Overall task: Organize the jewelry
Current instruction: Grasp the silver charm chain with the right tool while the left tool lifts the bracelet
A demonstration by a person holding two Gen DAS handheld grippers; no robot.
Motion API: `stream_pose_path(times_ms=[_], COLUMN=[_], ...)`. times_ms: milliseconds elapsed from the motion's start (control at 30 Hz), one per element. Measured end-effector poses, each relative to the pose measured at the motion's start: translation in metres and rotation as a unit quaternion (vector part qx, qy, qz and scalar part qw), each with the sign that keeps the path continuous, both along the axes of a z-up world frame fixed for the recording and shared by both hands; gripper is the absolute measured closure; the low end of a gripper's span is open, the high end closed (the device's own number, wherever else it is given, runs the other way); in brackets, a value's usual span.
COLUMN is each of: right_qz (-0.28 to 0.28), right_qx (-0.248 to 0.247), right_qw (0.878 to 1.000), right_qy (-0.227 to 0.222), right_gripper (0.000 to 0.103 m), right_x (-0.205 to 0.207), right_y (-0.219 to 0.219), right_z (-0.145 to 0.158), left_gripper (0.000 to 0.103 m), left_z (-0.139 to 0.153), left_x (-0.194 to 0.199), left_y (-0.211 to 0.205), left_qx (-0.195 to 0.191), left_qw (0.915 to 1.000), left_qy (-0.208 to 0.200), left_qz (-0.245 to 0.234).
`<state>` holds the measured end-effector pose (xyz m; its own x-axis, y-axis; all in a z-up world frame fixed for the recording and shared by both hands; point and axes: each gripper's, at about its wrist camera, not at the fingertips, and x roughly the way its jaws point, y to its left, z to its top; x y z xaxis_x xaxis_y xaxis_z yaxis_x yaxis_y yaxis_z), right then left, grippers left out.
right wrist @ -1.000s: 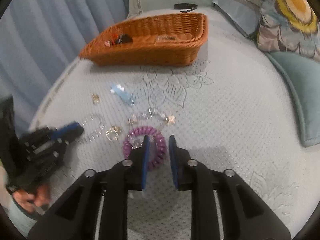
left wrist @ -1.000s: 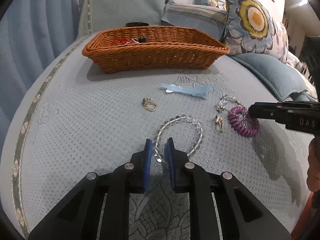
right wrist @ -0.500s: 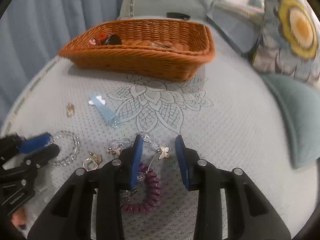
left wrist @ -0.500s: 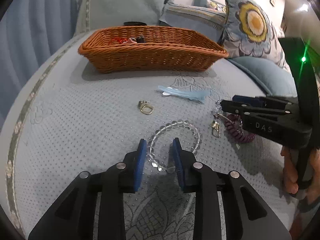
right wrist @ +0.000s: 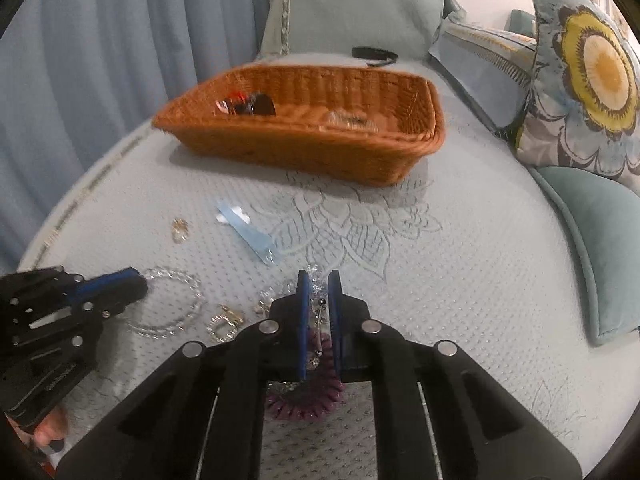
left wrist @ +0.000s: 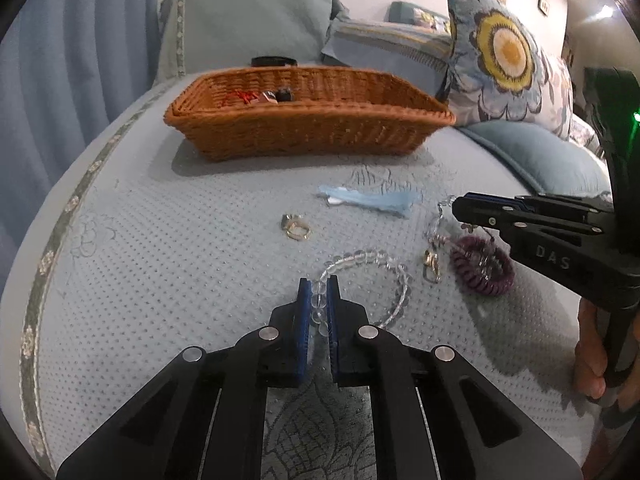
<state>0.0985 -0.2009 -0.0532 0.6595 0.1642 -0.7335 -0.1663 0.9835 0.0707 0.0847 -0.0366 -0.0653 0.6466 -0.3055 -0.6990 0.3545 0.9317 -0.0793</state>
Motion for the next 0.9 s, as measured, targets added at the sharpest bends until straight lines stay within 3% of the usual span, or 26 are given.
stream_pose_path(times_ms=[333, 533, 900], right_qz=[0.019, 0.022, 0.023], right_qx=[0.047, 0.077, 0.09], right_qw=[0.996, 0.993, 0.99], right_qy=[-0.073, -0.089, -0.102], right_gripper=[0.096, 0.096, 0.096], right_x=[-0.021, -0.026, -0.034], right_y=[-0.011, -0.02, -0.022], right_z=[0.039, 0.049, 0.059], left_gripper=[0.097, 0.097, 0.097], left_z=[0.019, 0.033, 0.054], left_x=[-0.002, -0.009, -0.017], left_y=[0.014, 0.018, 0.025], left_qx=[-0.061, -0.08, -0.101], left_qw=[0.998, 0.9962, 0.9929], left_qy=[-0.007, -0.029, -0.057], left_qz=[-0.01, -0.02, -0.029])
